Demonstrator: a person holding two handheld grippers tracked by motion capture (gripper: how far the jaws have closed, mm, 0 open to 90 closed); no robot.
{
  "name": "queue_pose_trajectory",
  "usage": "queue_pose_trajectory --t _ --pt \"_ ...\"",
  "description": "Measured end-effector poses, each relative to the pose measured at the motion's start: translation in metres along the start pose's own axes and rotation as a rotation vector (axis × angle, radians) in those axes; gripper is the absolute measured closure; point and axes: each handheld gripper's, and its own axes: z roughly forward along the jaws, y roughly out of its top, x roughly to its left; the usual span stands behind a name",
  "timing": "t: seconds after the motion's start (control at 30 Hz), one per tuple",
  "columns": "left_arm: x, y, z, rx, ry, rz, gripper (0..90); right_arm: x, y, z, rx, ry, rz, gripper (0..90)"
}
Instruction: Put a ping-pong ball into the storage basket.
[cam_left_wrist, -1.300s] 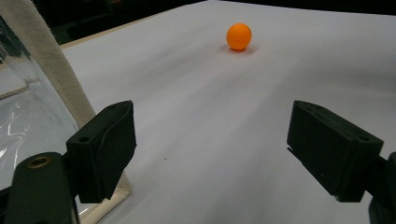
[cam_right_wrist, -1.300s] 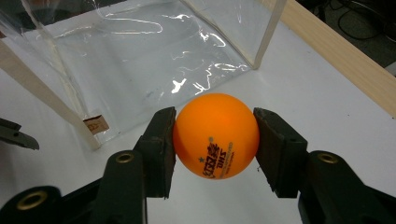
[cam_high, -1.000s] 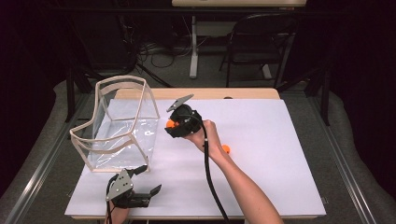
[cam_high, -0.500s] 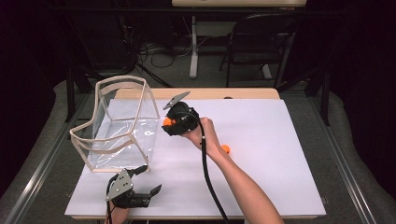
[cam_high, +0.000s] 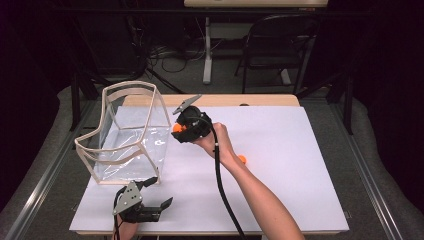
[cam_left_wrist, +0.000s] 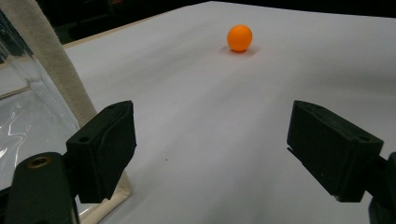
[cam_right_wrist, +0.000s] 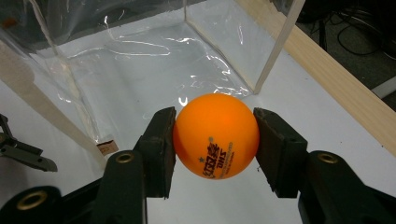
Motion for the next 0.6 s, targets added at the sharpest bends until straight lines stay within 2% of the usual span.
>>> queue_pose_trajectory --t 0.27,0.6 --pt "0.0 0.001 0.001 -0.005 -0.011 -0.001 15.7 -0.002 0.006 -0.007 -0.008 -0.01 -0.008 51.0" --pt "0.0 0.0 0.0 -0.002 0.003 -0.003 15.7 0.001 0.022 -0.013 -0.022 -0.012 -0.026 51.0"
